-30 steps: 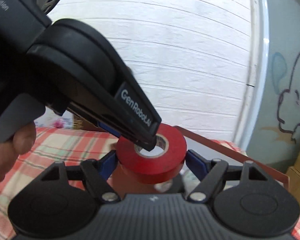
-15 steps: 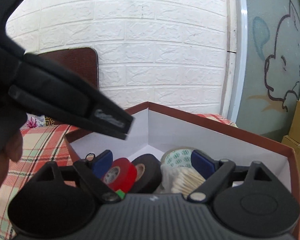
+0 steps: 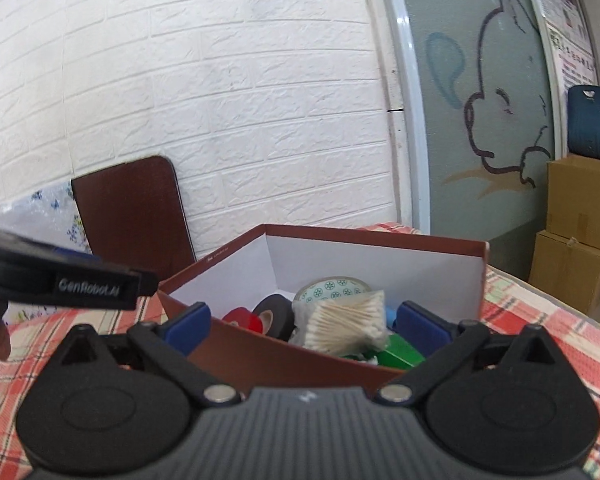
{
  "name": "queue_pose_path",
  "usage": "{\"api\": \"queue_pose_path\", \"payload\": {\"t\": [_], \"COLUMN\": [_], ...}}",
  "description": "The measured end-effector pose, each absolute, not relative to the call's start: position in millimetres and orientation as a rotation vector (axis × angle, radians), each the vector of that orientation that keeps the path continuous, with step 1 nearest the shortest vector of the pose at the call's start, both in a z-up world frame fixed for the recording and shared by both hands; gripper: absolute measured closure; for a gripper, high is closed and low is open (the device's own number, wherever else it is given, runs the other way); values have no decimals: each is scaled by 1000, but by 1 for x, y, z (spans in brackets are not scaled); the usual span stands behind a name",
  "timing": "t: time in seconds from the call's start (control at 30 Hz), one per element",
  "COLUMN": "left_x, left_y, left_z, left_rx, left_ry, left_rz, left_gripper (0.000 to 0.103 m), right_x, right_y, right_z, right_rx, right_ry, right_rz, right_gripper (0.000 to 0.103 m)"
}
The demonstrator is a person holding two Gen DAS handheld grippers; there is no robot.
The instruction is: Organize objects
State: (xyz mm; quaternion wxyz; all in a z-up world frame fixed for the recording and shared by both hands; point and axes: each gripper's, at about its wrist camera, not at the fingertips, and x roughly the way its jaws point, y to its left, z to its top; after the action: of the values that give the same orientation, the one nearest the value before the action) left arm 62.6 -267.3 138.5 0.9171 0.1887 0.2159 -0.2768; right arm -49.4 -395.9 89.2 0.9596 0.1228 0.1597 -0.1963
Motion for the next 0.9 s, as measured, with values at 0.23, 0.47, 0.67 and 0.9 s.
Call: {"api": "queue_pose_path", "payload": {"t": [0.23,0.47,0.67,0.9], "left_x": [35,16,1,-8], "left_y": [-243,-218,-200,-179], "left_z": [140,130,115,96], "left_rx": [383,367,369,359], "left_ry": [412,433,454,505], "left_rz": [-554,-541,-525,-504], "left_gripper": [24,10,0,0], "right_x": [-79,-98,-109,-114], "right_y": [-397,-385,-370,-351], "right_z": [97,101,100,92], "right_rx": [368,417,437,424], "right_ry": [314,318,326,325], "right_rz": [-390,-392,-385,-394], "right_gripper": [0,0,0,0]}}
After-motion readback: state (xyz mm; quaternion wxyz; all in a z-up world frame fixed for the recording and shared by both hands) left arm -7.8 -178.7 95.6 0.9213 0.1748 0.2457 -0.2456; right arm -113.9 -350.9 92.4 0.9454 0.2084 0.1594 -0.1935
